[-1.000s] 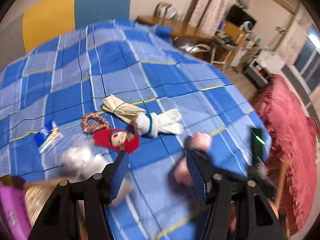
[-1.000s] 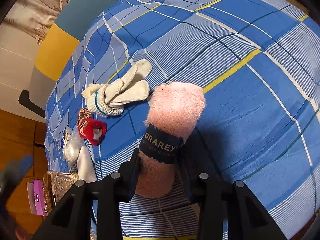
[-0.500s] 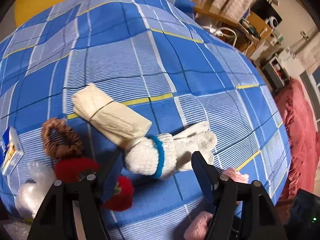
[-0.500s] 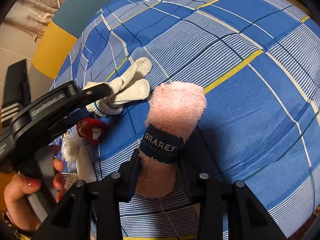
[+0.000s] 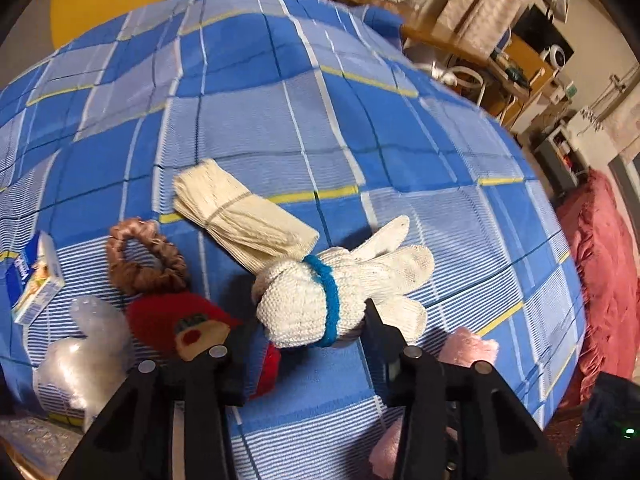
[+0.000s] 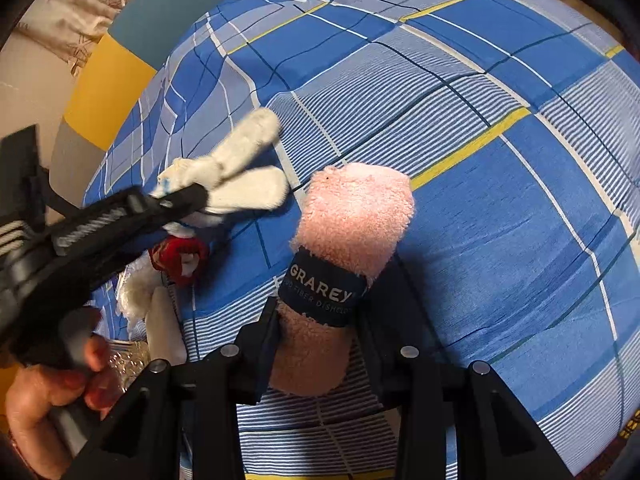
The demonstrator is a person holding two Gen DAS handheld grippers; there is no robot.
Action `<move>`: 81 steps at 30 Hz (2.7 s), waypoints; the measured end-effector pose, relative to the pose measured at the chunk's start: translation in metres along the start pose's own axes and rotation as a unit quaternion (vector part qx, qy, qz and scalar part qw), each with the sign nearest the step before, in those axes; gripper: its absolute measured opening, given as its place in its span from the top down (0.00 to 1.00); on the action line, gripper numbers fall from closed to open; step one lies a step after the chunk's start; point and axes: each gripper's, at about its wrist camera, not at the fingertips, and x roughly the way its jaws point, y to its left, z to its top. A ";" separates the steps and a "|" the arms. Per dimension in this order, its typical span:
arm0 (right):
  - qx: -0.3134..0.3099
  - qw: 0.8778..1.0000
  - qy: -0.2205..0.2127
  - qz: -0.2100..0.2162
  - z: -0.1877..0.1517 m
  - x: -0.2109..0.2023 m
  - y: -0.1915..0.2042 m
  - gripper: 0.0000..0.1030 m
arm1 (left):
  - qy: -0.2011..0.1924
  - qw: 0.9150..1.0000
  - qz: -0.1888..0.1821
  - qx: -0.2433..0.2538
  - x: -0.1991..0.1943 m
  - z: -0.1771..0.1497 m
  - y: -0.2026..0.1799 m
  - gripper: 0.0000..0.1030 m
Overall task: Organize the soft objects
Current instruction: 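Grasp the white knit bunny with the left tool while the right tool holds the dishcloth, then carry the white knit bunny into the gold tray and open the left tool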
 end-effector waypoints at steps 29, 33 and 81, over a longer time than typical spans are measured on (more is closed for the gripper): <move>-0.101 0.993 -0.039 -0.048 -0.011 0.003 0.028 0.63 | -0.093 0.985 -0.143 -0.036 -0.200 -0.080 0.048 0.58; -0.103 0.993 -0.043 -0.047 -0.012 0.002 0.028 0.63 | -0.110 0.981 -0.155 -0.051 -0.222 -0.102 0.073 0.58; -0.082 0.994 -0.074 -0.010 -0.011 -0.010 0.025 0.64 | -0.150 0.928 -0.002 -0.341 -0.177 -0.211 0.377 0.38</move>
